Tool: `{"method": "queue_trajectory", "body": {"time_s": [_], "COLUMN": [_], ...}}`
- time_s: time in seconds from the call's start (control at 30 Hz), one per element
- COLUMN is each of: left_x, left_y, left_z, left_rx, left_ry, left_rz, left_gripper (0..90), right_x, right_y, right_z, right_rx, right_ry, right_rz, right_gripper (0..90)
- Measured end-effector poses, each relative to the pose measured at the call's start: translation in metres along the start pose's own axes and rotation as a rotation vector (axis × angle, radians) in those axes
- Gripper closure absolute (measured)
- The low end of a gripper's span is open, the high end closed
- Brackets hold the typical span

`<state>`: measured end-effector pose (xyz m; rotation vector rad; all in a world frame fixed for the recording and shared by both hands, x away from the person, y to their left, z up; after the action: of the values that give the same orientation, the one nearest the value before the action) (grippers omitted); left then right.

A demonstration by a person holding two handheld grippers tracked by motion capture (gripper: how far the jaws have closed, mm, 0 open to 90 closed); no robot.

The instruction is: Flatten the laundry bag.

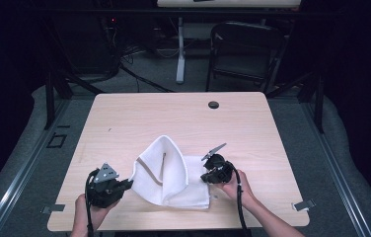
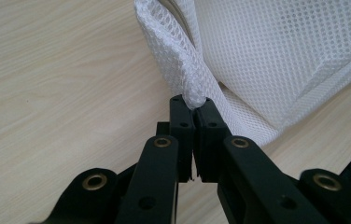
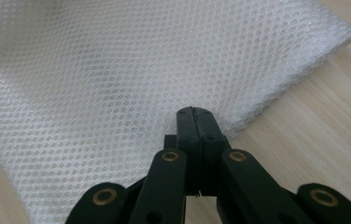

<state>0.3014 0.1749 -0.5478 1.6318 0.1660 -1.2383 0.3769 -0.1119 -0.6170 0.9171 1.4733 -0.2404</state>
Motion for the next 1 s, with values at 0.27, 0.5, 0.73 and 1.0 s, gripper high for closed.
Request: {"method": "queue_trajectory", "body": {"time_s": [0.27,0.5,0.73,1.0], "left_x": [0.002,0.005,0.011,0.019], "left_y": [-0.003,-0.005,-0.007,-0.010], "left_z": [0.002,0.007,0.015,0.022], "left_rx": [0.009,0.033,0.043,0.044], "left_ry": [-0.012,-0.026,-0.042,-0.088], "left_rz": [-0.039,-0.057,-0.076,-0.127], "left_gripper": [87.9,87.9,87.7,86.5], "right_x": [-0.002,-0.005,-0.010,-0.014], "right_y": [-0.003,-0.008,-0.015,-0.021], "right_z": [0.003,0.008,0.016,0.025], "right_rx": [0.005,0.013,0.040,0.050], "right_ry": [-0.018,-0.031,-0.038,-0.058], "right_rz": [-0.007,-0.024,-0.025,-0.040], "right_gripper": [90.0,90.0,90.0,90.0]}}
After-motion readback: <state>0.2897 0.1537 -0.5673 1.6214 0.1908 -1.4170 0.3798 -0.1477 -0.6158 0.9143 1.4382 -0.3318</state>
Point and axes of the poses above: each handheld gripper's, and its own axes: x roughly forward along the jaws, y roughly out of its top, z roughly to its right, the point moved 7 cm from there along x, roughly forward along the jaws, and after that the axes turned 6 degrees about -z, right-handed, at the moved point
